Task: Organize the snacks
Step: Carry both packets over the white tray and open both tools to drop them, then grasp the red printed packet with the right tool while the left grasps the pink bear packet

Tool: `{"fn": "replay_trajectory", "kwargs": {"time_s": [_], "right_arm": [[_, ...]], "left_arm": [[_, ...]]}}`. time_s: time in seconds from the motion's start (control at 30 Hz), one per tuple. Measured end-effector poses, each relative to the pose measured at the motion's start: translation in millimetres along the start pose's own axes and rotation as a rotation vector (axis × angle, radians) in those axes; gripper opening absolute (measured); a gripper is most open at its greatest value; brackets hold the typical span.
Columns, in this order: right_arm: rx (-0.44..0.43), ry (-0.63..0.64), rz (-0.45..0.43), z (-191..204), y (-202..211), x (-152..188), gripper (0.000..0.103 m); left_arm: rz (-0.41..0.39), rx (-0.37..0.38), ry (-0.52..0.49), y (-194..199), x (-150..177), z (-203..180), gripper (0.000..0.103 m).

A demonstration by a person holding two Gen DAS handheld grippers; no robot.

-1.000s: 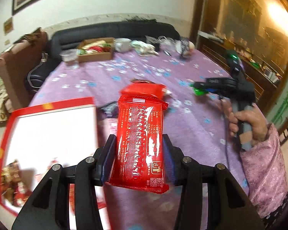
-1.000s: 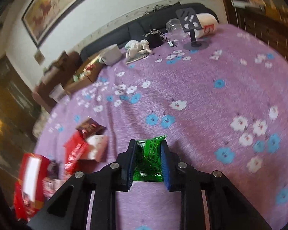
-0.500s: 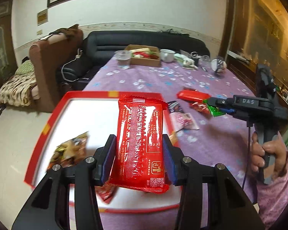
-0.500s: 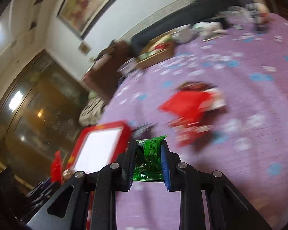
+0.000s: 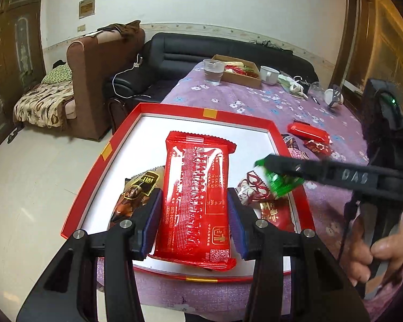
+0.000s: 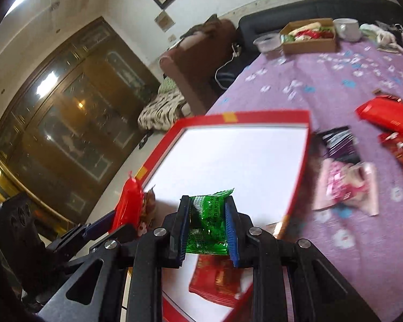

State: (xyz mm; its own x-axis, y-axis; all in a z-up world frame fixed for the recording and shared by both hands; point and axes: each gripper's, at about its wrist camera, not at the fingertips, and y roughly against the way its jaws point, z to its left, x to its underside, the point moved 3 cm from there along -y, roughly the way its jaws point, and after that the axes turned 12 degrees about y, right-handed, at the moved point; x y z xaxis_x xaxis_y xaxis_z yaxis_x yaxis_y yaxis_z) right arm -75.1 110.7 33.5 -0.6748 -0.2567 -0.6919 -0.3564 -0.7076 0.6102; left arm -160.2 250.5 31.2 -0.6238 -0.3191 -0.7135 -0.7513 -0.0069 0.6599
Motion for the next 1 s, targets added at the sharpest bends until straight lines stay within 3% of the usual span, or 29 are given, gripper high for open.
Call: {"fn": "replay_trajectory", "kwargs": {"time_s": [0.13,0.23,0.33,0.5,0.73,0.87,1.0], "right_arm": [[-0.037,-0.014,-0.010,3,-7,0,0.029],[-0.076,-0.052,-0.079,-1,3,0,0.050],[-0.053,-0.075,-0.147,-17,24,-3,0.050],[0.037,-0.150,-0.209,-64,55,-2,0.050],[0.184,-0.367,-0.285,-161,121,11,0.051],[0.237,-0.449,-0.286,-198,140,11,0.053],[0.274,-0.449,-0.228,-216,137,8,0.056]], "left_arm": [[-0.021,-0.027,0.013,1,-2,4,0.046],[-0.068,-0.041,0.020,7,-5,7,0.047],[-0.098,-0.042,0.023,10,-8,8,0.047],[-0.075,-0.027,-0.009,4,-4,-2,0.047],[-0.046,0.025,-0.077,-2,2,-32,0.047],[-0.029,0.054,-0.130,-4,8,-53,0.048],[-0.005,0.076,-0.166,-7,13,-70,0.051]]}}
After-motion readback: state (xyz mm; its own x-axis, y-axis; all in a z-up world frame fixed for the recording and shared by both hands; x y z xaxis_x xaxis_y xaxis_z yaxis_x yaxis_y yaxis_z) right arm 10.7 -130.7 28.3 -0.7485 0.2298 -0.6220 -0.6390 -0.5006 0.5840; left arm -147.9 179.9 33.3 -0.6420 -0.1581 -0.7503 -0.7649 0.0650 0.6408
